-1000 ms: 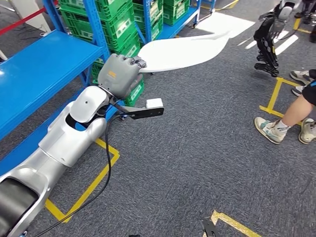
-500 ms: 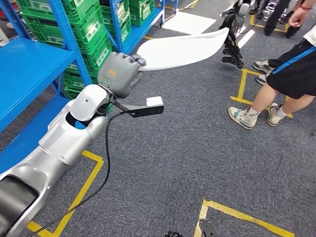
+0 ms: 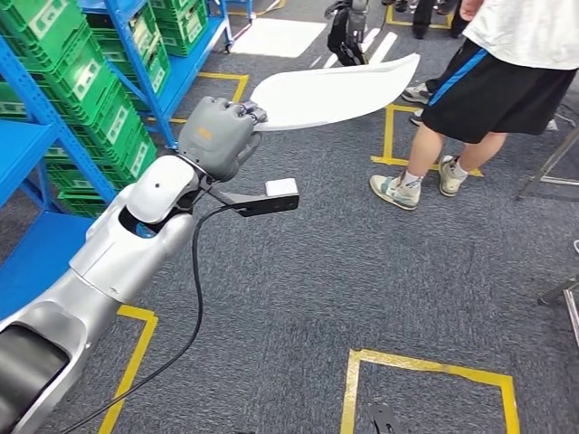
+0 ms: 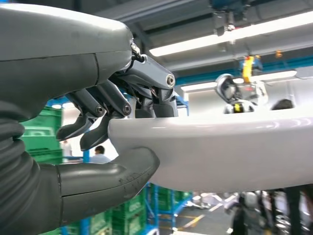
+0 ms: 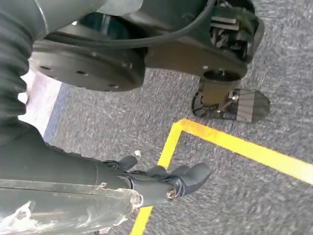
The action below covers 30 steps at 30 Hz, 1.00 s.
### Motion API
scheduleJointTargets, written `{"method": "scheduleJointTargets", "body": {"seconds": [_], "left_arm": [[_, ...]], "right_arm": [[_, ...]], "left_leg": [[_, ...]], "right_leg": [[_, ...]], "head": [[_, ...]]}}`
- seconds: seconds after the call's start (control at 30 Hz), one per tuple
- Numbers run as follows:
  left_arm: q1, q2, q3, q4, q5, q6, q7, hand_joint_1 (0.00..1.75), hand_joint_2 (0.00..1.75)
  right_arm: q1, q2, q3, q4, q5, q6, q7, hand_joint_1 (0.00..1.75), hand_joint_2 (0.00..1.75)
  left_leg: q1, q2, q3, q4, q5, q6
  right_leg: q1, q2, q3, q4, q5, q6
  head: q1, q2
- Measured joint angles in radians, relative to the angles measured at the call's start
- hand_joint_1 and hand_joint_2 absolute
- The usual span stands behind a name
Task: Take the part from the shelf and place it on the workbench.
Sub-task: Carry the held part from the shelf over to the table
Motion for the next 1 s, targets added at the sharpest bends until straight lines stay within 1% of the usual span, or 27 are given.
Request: {"method": "scheduleJointTargets", "body": {"seconds": [0.03, 0.07, 0.1, 0.13, 0.17, 0.2, 0.23, 0.27, 0.3, 0.33, 0.37, 0.43, 0.47, 0.5, 0.53, 0.57, 0.6, 0.67, 0.7, 0.73, 0.8, 0.83, 0.87, 0.9, 0.93, 0.97, 1.0], "left_arm": [[0.002, 0.001, 0.000, 0.000, 0.000, -0.001, 0.000, 1.75, 1.75], [0.002, 0.002, 0.000, 0.000, 0.000, -0.002, 0.000, 1.75, 1.75], [0.001, 0.003, 0.000, 0.000, 0.000, -0.002, 0.000, 1.75, 1.75], [-0.001, 0.004, 0.000, 0.000, 0.000, -0.002, 0.000, 1.75, 1.75], [-0.003, 0.004, 0.000, 0.000, 0.000, -0.002, 0.000, 1.75, 1.75], [-0.004, 0.004, 0.000, 0.000, 0.000, -0.002, 0.000, 1.75, 1.75], [-0.004, 0.005, 0.000, 0.000, 0.000, -0.002, 0.000, 1.75, 1.75], [-0.004, 0.004, 0.000, 0.000, 0.000, -0.002, 0.000, 1.75, 1.75], [-0.005, 0.002, -0.001, 0.000, 0.000, -0.002, 0.000, 1.75, 1.75], [-0.006, -0.001, -0.001, 0.000, 0.000, -0.002, 0.000, 1.75, 1.75], [-0.008, -0.003, -0.001, 0.000, 0.000, -0.002, 0.000, 1.75, 1.75], [-0.010, -0.005, -0.001, 0.000, 0.000, -0.003, 0.000, 1.75, 1.75], [-0.010, -0.004, -0.001, 0.000, 0.000, -0.003, 0.000, 1.75, 1.75], [-0.009, -0.003, -0.001, 0.000, 0.000, -0.003, 0.000, 1.75, 1.75], [-0.008, -0.003, -0.001, 0.000, 0.000, -0.003, 0.000, 1.75, 1.75], [-0.008, -0.003, -0.002, 0.000, 0.000, -0.004, 0.000, 1.75, 1.75], [-0.009, -0.004, -0.002, 0.000, 0.000, -0.004, 0.000, 1.75, 1.75], [-0.011, -0.004, -0.002, 0.000, 0.000, -0.004, 0.000, 1.75, 1.75], [-0.013, -0.004, -0.002, 0.000, 0.000, -0.005, 0.000, 1.75, 1.75], [-0.015, -0.003, -0.002, 0.000, 0.000, -0.006, 0.000, 1.75, 1.75], [-0.016, -0.004, -0.002, 0.000, 0.000, -0.009, 0.000, 1.75, 1.75], [-0.016, -0.004, -0.002, 0.000, 0.000, -0.010, 0.000, 1.75, 1.75], [-0.016, -0.004, -0.002, 0.000, 0.000, -0.010, 0.000, 1.75, 1.75], [-0.016, -0.003, -0.001, 0.000, 0.000, -0.011, 0.000, 1.75, 1.75], [-0.015, -0.001, -0.001, 0.000, 0.000, -0.011, 0.000, 1.75, 1.75], [-0.013, 0.001, -0.001, 0.000, 0.000, -0.012, 0.000, 1.75, 1.75], [-0.010, 0.002, -0.001, 0.000, 0.000, -0.013, 0.000, 1.75, 1.75]], "right_arm": [[0.001, 0.000, 0.000, 0.000, 0.000, 0.000, 0.000, 0.00, 1.75], [0.001, 0.000, 0.000, 0.000, 0.001, 0.000, 0.000, 0.00, 1.75], [0.001, 0.000, 0.000, 0.000, 0.001, 0.000, 0.000, 0.00, 1.75], [0.001, 0.000, 0.000, 0.000, 0.001, 0.000, 0.000, 0.00, 1.75], [-0.001, 0.000, 0.000, 0.000, 0.001, -0.001, 0.000, 0.00, 1.75], [-0.002, 0.000, 0.000, 0.000, 0.001, -0.001, 0.000, 0.00, 1.75], [-0.002, 0.000, 0.000, 0.000, 0.001, -0.001, 0.000, 0.00, 1.75], [0.000, 0.000, 0.000, 0.000, 0.001, -0.001, 0.000, 0.00, 1.75], [0.003, 0.000, 0.000, 0.000, 0.001, -0.001, 0.000, 0.00, 1.75], [0.006, 0.000, 0.000, 0.000, 0.001, -0.001, 0.000, 0.00, 1.75], [0.007, 0.000, 0.000, 0.000, 0.001, -0.002, 0.000, 0.00, 1.75], [0.004, 0.000, 0.000, 0.000, 0.001, -0.002, 0.001, 0.00, 1.75], [0.001, 0.000, 0.000, 0.000, 0.001, -0.002, 0.000, 0.00, 1.75], [0.000, 0.000, 0.000, 0.000, 0.001, -0.002, 0.000, 0.00, 1.75], [0.000, 0.000, 0.000, 0.000, 0.001, -0.002, 0.000, 0.00, 1.75], [0.001, 0.000, 0.000, 0.000, 0.001, -0.002, 0.000, 0.00, 1.75], [0.001, 0.000, 0.000, 0.000, 0.001, -0.002, 0.000, 0.00, 1.75], [-0.001, 0.000, 0.000, 0.000, 0.001, -0.002, 0.000, 0.00, 1.75], [-0.003, 0.000, 0.000, 0.000, 0.001, -0.002, 0.000, 0.00, 1.75], [-0.004, 0.000, 0.000, 0.000, 0.001, -0.002, -0.001, 0.00, 1.75], [-0.005, 0.000, 0.000, 0.000, 0.001, -0.002, -0.001, 0.00, 1.75], [-0.005, 0.000, 0.000, 0.000, 0.001, -0.002, -0.001, 0.00, 1.75], [-0.005, 0.000, 0.000, 0.000, 0.001, -0.002, -0.001, 0.00, 1.75], [-0.006, 0.000, 0.000, 0.000, 0.001, -0.002, -0.001, 0.00, 1.75], [-0.007, 0.000, 0.000, 0.000, 0.001, -0.002, -0.001, 0.00, 1.75], [-0.008, 0.000, 0.000, 0.000, 0.001, -0.002, -0.001, 0.00, 1.75], [-0.008, 0.000, 0.000, 0.000, 0.001, -0.002, -0.001, 0.00, 1.75]], "left_leg": [[0.000, -0.001, -0.008, 0.005, 0.013, 0.000], [0.002, -0.004, 0.006, -0.033, 0.046, 0.000], [0.004, -0.017, 0.034, -0.096, 0.087, -0.001], [0.008, -0.041, 0.066, -0.164, 0.118, -0.002], [0.012, -0.064, 0.093, -0.222, 0.140, -0.002], [0.015, -0.081, 0.109, -0.254, 0.147, -0.001], [0.015, -0.087, 0.114, -0.266, 0.145, 0.003], [0.014, -0.077, 0.115, -0.269, 0.145, 0.009], [0.013, -0.065, 0.115, -0.270, 0.148, 0.016], [0.013, -0.054, 0.116, -0.272, 0.150, 0.024], [0.013, -0.042, 0.117, -0.273, 0.152, 0.031], [0.008, -0.016, 0.118, -0.274, 0.151, 0.039], [0.005, -0.001, 0.118, -0.274, 0.150, 0.042], [0.004, 0.013, 0.118, -0.274, 0.149, 0.043], [0.002, 0.027, 0.120, -0.274, 0.148, 0.044], [0.001, 0.040, 0.122, -0.274, 0.146, 0.043], [0.001, 0.052, 0.126, -0.273, 0.142, 0.041], [-0.004, 0.074, 0.134, -0.272, 0.134, 0.034], [-0.008, 0.083, 0.136, -0.272, 0.131, 0.030], [-0.011, 0.092, 0.138, -0.273, 0.130, 0.026], [-0.010, 0.109, 0.142, -0.276, 0.126, 0.016], [-0.007, 0.100, 0.141, -0.271, 0.118, 0.011], [-0.005, 0.079, 0.132, -0.249, 0.102, 0.006], [-0.003, 0.051, 0.112, -0.206, 0.076, 0.003], [-0.002, 0.023, 0.082, -0.143, 0.045, 0.001], [-0.002, 0.009, 0.045, -0.072, 0.017, 0.000], [-0.002, 0.003, 0.013, -0.015, 0.001, -0.001]], "right_leg": [[-0.001, 0.014, 0.000, 0.000, 0.000, 0.000], [-0.003, 0.029, 0.000, 0.001, 0.001, 0.002], [-0.006, 0.044, 0.000, 0.002, 0.002, 0.005], [-0.007, 0.058, -0.002, 0.005, 0.002, 0.010], [-0.008, 0.071, -0.006, 0.009, 0.002, 0.015], [-0.009, 0.083, -0.011, 0.010, 0.003, 0.021], [-0.010, 0.095, -0.015, 0.010, 0.006, 0.028], [-0.013, 0.106, -0.019, 0.006, 0.010, 0.035], [-0.014, 0.104, -0.022, 0.005, 0.011, 0.040], [-0.013, 0.082, -0.029, 0.013, 0.004, 0.044], [-0.010, 0.048, -0.045, 0.043, -0.013, 0.048], [-0.007, -0.023, -0.104, 0.166, -0.074, 0.055], [-0.008, -0.038, -0.138, 0.238, -0.102, 0.057], [-0.009, -0.043, -0.162, 0.287, -0.118, 0.058], [-0.009, -0.044, -0.167, 0.301, -0.116, 0.058], [-0.009, -0.047, -0.148, 0.271, -0.096, 0.057], [-0.008, -0.058, -0.110, 0.205, -0.064, 0.055], [0.000, -0.104, -0.031, 0.069, -0.019, 0.048], [0.004, -0.119, -0.009, 0.031, -0.010, 0.043], [0.008, -0.123, -0.004, 0.018, -0.011, 0.037], [0.009, -0.096, -0.005, 0.015, -0.007, 0.024], [0.007, -0.083, -0.005, 0.012, -0.005, 0.017], [0.005, -0.071, -0.004, 0.009, -0.002, 0.010], [0.002, -0.059, -0.003, 0.006, 0.001, 0.005], [0.000, -0.046, -0.003, 0.006, 0.002, 0.002], [0.000, -0.033, -0.003, 0.005, 0.003, -0.001], [-0.001, -0.018, -0.004, 0.005, 0.003, -0.001]], "head": [[0.000, 0.000], [0.000, 0.000], [0.000, 0.000], [0.000, 0.000], [0.000, 0.000], [-0.001, 0.000], [-0.001, 0.000], [-0.001, 0.000], [-0.002, 0.000], [0.001, 0.000], [0.006, 0.000], [0.013, 0.000], [0.013, 0.000], [0.013, 0.000], [0.013, 0.000], [0.013, 0.000], [0.013, 0.000], [0.013, 0.000], [0.012, 0.000], [0.012, 0.000], [0.012, 0.000], [0.012, 0.000], [0.011, 0.000], [0.008, 0.000], [0.006, 0.000], [0.004, 0.000], [0.002, 0.000]]}}
